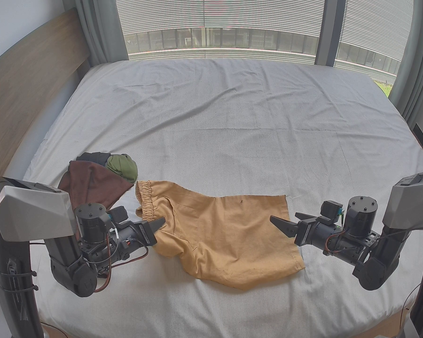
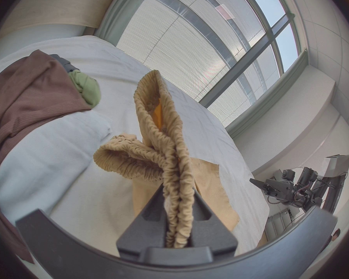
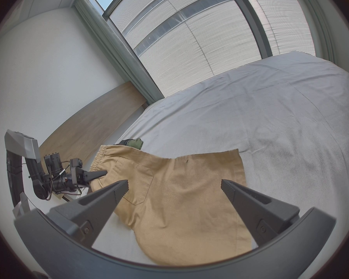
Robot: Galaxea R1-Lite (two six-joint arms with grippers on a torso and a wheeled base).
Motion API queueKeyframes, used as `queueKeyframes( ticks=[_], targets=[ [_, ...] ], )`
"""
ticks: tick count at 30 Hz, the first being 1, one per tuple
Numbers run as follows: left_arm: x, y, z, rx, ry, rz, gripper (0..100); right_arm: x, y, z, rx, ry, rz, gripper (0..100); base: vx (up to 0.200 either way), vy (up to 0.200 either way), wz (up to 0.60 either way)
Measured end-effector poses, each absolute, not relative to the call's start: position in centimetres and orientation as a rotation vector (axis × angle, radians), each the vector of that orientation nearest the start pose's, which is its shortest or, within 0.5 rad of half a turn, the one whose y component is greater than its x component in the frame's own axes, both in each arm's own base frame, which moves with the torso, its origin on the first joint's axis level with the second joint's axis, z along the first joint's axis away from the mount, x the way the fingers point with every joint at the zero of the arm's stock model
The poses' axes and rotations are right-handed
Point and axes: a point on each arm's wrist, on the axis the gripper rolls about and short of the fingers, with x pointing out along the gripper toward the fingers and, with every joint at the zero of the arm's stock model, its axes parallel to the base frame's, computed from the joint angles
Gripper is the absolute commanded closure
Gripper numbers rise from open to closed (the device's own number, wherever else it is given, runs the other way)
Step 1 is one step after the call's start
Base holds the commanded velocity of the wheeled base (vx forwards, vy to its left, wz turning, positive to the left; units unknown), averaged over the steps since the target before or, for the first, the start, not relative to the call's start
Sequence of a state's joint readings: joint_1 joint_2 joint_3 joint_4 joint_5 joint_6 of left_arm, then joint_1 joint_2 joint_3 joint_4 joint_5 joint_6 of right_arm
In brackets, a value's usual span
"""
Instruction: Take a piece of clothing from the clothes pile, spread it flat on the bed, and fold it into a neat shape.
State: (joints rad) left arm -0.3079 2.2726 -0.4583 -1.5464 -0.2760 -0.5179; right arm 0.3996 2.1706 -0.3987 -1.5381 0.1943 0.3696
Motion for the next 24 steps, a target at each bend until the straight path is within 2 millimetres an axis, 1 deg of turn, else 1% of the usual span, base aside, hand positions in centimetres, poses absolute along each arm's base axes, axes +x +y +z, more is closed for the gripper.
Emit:
queueKeyframes(
  ticks=[9, 18, 24],
  targets=[
    [30.5, -13.2, 2.1, -0.483, 0.393, -0.581, 100, 28.4, 11.5, 5.1, 0.359, 0.303, 0.517, 0, 0.0, 0.0, 0.0],
    [30.6, -15.9, 2.8, -0.515, 0.367, -0.64, 100, 28.9, 10.7, 5.7, 0.366, 0.273, 0.492, 0, 0.0, 0.0, 0.0],
    [30.7, -17.6, 2.7, -0.52, 0.38, -0.681, 100, 29.7, 9.8, 6.1, 0.371, 0.243, 0.46, 0, 0.0, 0.0, 0.0]
  ],
)
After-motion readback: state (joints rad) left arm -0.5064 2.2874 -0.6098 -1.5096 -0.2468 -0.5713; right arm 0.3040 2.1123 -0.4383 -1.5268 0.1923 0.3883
